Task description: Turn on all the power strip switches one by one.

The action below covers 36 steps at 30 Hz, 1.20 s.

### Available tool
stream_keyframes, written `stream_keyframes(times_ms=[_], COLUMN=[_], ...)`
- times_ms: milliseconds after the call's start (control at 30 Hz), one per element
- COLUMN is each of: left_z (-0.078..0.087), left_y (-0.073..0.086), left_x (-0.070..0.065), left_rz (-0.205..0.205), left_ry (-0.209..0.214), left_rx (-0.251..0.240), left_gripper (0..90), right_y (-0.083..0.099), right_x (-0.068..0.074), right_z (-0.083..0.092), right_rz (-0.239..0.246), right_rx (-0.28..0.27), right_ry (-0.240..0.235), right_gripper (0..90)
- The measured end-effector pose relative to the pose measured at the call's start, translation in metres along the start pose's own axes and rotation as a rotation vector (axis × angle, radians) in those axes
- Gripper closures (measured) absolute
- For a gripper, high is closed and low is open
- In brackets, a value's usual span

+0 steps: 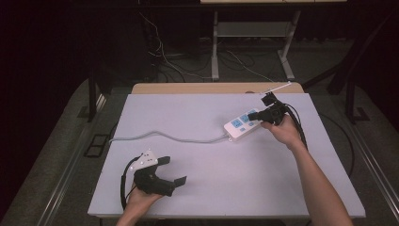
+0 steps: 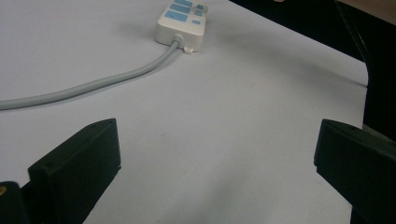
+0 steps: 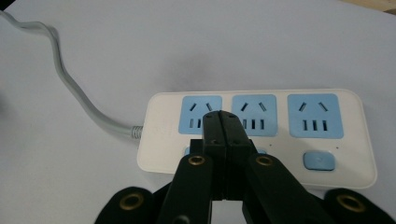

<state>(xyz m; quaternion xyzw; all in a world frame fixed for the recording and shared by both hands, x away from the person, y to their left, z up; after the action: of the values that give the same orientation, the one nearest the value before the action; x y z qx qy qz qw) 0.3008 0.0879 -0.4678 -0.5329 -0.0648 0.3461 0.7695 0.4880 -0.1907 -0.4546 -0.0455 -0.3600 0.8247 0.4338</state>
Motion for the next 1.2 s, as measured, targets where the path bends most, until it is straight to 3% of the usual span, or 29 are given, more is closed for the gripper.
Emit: stream_keyframes(times_ms=[567,1200], left_z=[-0.001,0.0], left_y=[0.0,0.0], left_x=[-0.001,-0.003], left_rz=[-0.003,-0.012], left_ry=[0.002,0.004], left_rx=[0.003,0.001], left_gripper=[0.0,0.0], right_y=[0.006,0.015], right_x=[-0.023,-0.026], right_z=[-0.008,-0.026], right_rz=[-0.017,-0.02], right_rx=[0.033,0.092], right_ry=[0.019,0.034], right_gripper=[90.0,90.0])
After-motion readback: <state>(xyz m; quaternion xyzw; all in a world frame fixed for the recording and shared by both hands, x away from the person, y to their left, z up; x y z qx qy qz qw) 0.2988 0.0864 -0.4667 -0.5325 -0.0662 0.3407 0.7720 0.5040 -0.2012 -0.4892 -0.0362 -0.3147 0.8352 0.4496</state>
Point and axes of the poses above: each handheld gripper's, and its own axes: z roughly backward along the jaws, y roughly out of its underside, x roughly to its left, the point moved 10 cm from there along -z, roughly forward along the jaws, and after that the axes turned 2 degrees about z, right-handed, at the moved point
